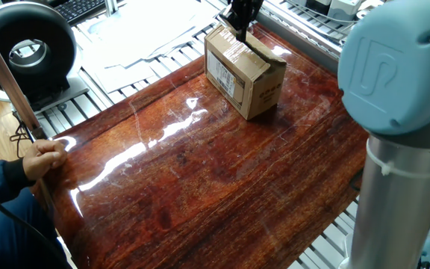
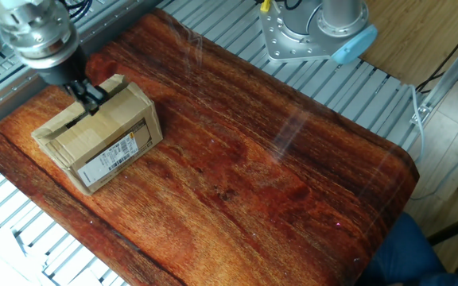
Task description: Open a box
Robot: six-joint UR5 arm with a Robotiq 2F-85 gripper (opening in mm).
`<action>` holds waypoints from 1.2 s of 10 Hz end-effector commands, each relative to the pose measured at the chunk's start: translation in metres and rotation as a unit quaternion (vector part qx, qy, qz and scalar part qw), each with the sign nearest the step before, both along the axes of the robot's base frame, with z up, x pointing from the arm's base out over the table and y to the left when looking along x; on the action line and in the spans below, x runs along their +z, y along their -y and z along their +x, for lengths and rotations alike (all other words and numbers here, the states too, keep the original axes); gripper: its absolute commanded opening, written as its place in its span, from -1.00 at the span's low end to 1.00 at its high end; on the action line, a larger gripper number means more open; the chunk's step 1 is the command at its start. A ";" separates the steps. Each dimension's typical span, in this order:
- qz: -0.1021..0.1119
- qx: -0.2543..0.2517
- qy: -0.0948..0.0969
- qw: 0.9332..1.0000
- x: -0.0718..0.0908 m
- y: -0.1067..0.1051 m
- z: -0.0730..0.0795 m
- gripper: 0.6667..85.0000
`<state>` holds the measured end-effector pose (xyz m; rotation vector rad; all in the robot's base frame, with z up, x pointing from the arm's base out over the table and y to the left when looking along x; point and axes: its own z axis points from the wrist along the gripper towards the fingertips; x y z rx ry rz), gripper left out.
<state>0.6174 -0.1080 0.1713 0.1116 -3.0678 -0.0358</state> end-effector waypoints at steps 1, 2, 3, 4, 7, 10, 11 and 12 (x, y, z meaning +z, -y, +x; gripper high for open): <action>0.001 0.010 0.007 1.000 -0.016 0.007 0.010 -0.99; -0.001 0.012 0.008 1.000 -0.020 0.010 0.010 -0.99; -0.004 0.015 0.010 1.000 -0.022 0.013 0.010 -0.99; -0.003 0.018 0.011 1.000 -0.024 0.016 0.010 -0.99; -0.006 0.022 0.013 1.000 -0.029 0.022 0.009 -0.99; -0.018 0.027 -0.004 0.999 -0.015 0.029 0.003 -0.99; -0.023 0.030 -0.015 0.999 -0.005 0.031 0.000 -0.99; -0.026 0.033 -0.022 0.999 0.004 0.032 0.000 -0.99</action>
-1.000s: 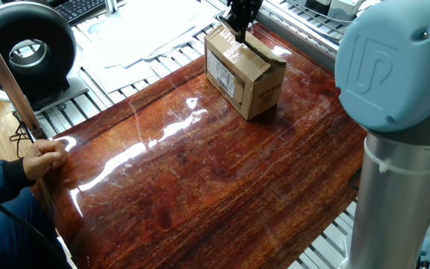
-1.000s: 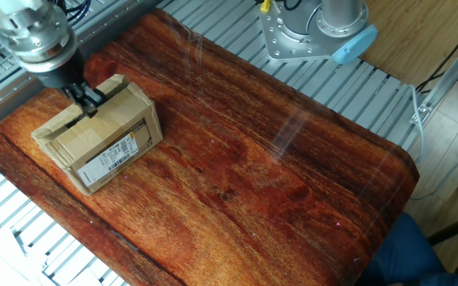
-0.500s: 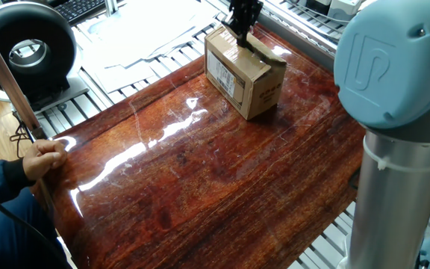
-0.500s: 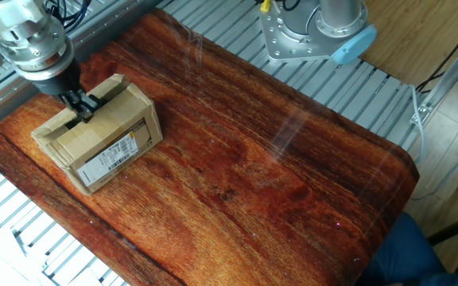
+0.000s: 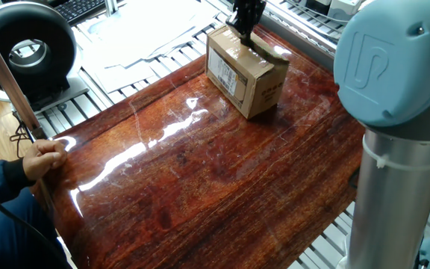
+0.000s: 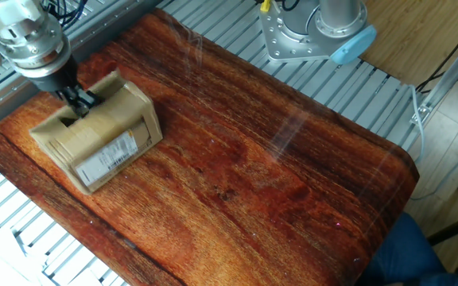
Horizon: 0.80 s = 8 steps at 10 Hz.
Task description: Open a box
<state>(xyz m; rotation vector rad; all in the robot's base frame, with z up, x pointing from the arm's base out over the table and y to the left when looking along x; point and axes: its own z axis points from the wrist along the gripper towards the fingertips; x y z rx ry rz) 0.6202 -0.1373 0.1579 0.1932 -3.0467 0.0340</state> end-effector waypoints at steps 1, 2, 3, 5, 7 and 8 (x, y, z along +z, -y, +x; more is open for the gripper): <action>-0.006 0.011 -0.019 1.000 0.023 0.007 -0.004 -0.99; -0.010 0.015 -0.022 1.000 0.025 0.012 -0.005 -0.99; -0.014 0.021 -0.023 0.999 0.027 0.018 -0.005 -0.99; -0.014 0.038 -0.025 0.999 0.028 0.028 -0.007 -0.99; -0.026 0.059 -0.023 0.998 0.024 0.042 -0.009 -0.99; -0.025 0.067 -0.022 0.997 0.021 0.045 -0.009 -0.99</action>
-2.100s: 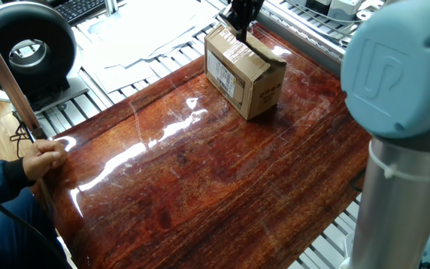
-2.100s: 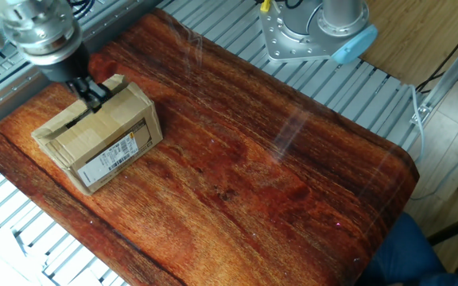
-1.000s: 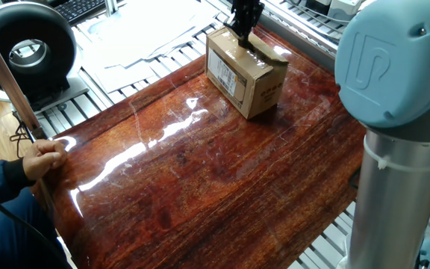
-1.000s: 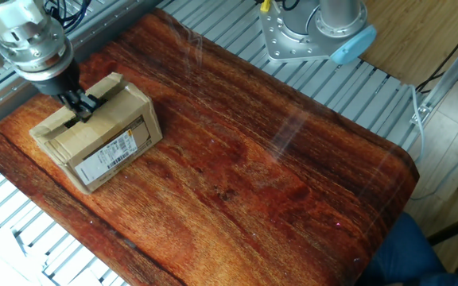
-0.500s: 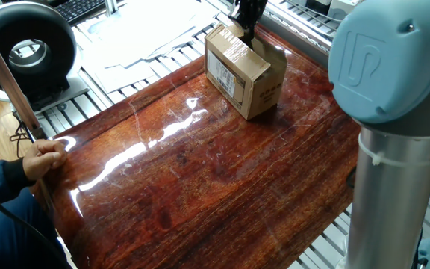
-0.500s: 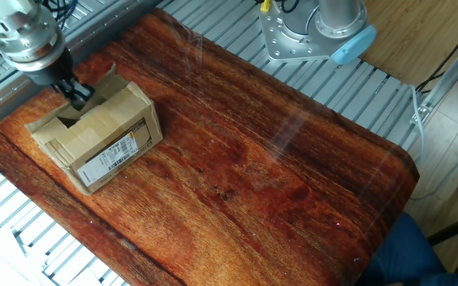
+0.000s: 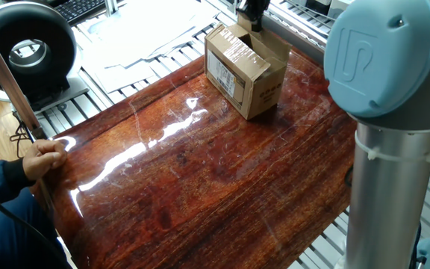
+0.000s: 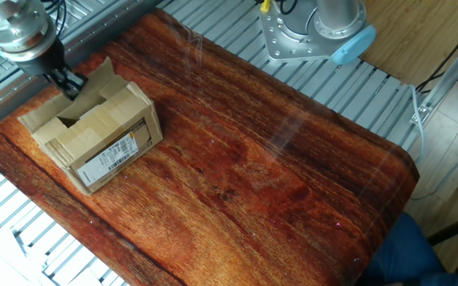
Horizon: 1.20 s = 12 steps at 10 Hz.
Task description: Open a box
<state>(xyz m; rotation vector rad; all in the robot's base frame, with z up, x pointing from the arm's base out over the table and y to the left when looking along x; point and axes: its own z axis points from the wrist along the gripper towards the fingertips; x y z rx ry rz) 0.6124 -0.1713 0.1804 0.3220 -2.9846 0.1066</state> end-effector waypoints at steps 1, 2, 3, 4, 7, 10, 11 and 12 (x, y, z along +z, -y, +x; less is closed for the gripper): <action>-0.003 0.034 0.003 0.999 -0.003 0.018 -0.003 -0.99; -0.002 0.042 0.003 0.999 -0.004 0.021 -0.003 -0.99; -0.003 0.056 0.006 0.998 -0.007 0.025 -0.003 -0.99; -0.003 0.064 0.008 0.998 -0.010 0.028 -0.004 -0.99; 0.000 0.090 0.010 0.996 -0.022 0.038 -0.007 -0.99; 0.023 0.095 0.024 0.995 -0.038 0.032 -0.005 -0.99; 0.033 0.091 0.026 0.995 -0.041 0.027 -0.005 -0.99; 0.037 0.089 0.028 0.995 -0.044 0.026 -0.005 -0.99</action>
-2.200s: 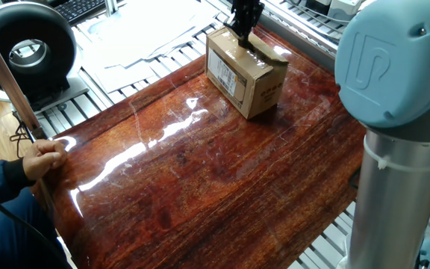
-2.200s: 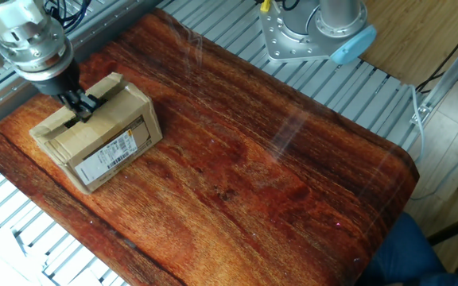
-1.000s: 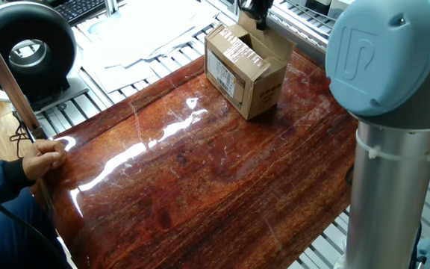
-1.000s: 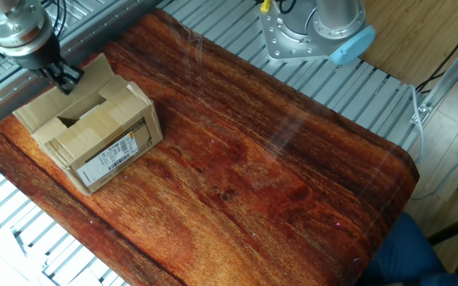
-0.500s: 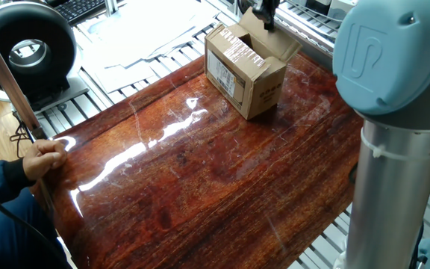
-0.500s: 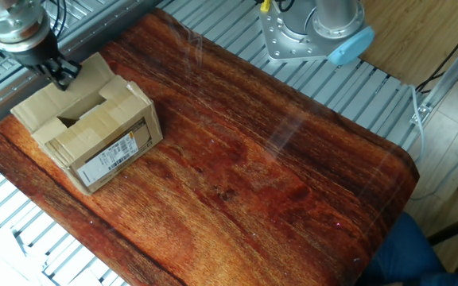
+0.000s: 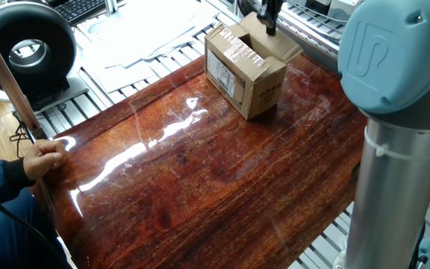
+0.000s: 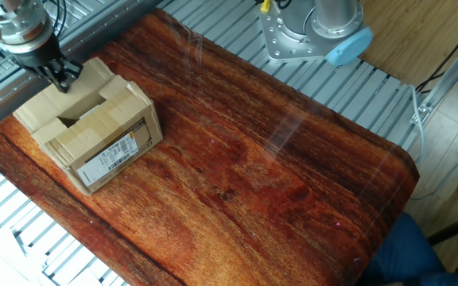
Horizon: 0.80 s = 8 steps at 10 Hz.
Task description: Open a box
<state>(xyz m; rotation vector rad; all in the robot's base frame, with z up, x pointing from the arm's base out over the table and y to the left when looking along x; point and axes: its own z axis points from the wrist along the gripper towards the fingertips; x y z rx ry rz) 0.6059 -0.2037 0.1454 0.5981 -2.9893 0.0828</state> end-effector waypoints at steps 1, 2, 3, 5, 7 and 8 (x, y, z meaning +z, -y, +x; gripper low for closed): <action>0.023 0.000 0.010 1.000 -0.011 -0.007 0.002 -0.99; 0.027 0.000 0.011 1.000 -0.014 -0.008 0.002 -0.99; 0.032 -0.003 0.013 0.999 -0.018 -0.010 0.003 -0.99; 0.038 -0.003 0.017 0.999 -0.025 -0.012 0.004 -0.99; 0.044 -0.010 0.017 0.999 -0.028 -0.015 0.004 -0.99; 0.045 -0.012 0.017 0.999 -0.029 -0.016 0.004 -0.99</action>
